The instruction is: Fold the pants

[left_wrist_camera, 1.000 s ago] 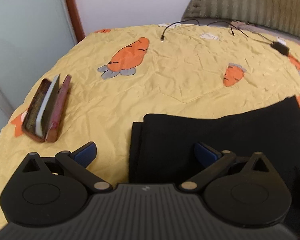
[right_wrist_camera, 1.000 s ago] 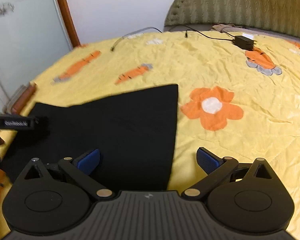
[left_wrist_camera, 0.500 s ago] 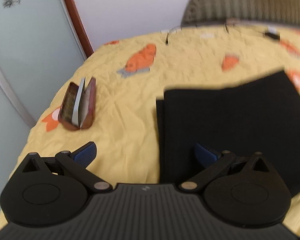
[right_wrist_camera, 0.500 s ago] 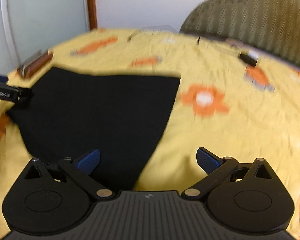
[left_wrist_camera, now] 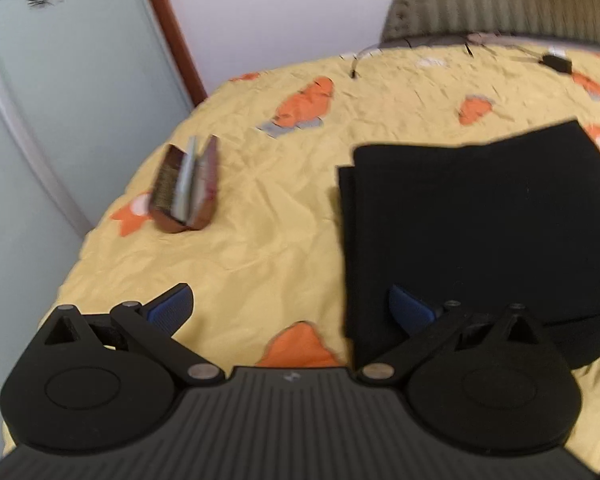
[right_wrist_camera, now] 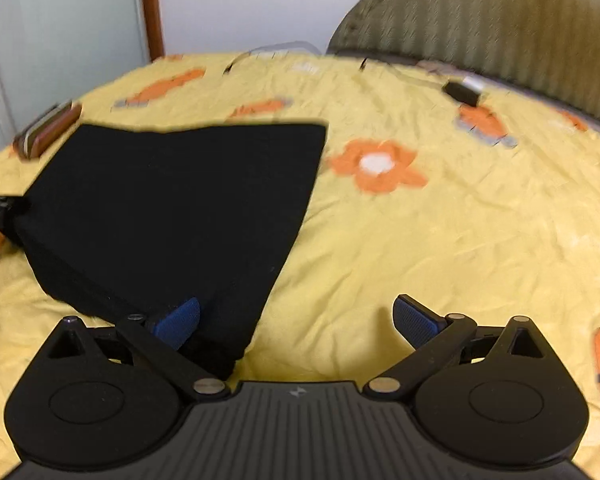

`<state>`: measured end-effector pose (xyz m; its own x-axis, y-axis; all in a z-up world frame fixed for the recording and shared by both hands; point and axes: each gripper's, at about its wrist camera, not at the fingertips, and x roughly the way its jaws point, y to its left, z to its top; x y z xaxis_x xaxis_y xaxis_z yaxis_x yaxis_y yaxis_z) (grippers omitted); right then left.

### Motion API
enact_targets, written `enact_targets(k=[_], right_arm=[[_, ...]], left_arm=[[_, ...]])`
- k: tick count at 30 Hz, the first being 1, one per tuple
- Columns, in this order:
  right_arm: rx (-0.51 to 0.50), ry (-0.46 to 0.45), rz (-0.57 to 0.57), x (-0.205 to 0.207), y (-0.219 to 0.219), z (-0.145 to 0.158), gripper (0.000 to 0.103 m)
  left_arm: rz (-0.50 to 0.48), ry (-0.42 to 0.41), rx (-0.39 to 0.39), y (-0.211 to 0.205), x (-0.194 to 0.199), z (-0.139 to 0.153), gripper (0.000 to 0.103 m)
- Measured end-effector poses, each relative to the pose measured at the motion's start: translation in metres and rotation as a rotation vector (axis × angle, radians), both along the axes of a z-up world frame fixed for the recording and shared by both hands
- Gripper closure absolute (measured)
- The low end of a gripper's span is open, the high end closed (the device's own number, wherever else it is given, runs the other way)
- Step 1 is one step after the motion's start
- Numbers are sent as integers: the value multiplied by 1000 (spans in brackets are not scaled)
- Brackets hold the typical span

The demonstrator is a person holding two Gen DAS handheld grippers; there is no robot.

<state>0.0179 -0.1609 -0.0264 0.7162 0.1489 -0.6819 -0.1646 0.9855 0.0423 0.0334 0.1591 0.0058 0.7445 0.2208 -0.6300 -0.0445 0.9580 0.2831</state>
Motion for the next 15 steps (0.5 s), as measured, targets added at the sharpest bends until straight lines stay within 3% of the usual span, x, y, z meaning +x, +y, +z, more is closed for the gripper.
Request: enact_targets(k=[3, 10, 15], right_arm=[[12, -19, -56, -11, -12, 6, 0], [254, 59, -65, -13, -6, 7, 0], [207, 80, -71, -22, 16, 15, 0]], left_arm=[[4, -25, 3, 8, -14, 9, 0], [-52, 0, -73, -28, -24, 22, 0], [-90, -14, -79, -60, -32, 29, 0]])
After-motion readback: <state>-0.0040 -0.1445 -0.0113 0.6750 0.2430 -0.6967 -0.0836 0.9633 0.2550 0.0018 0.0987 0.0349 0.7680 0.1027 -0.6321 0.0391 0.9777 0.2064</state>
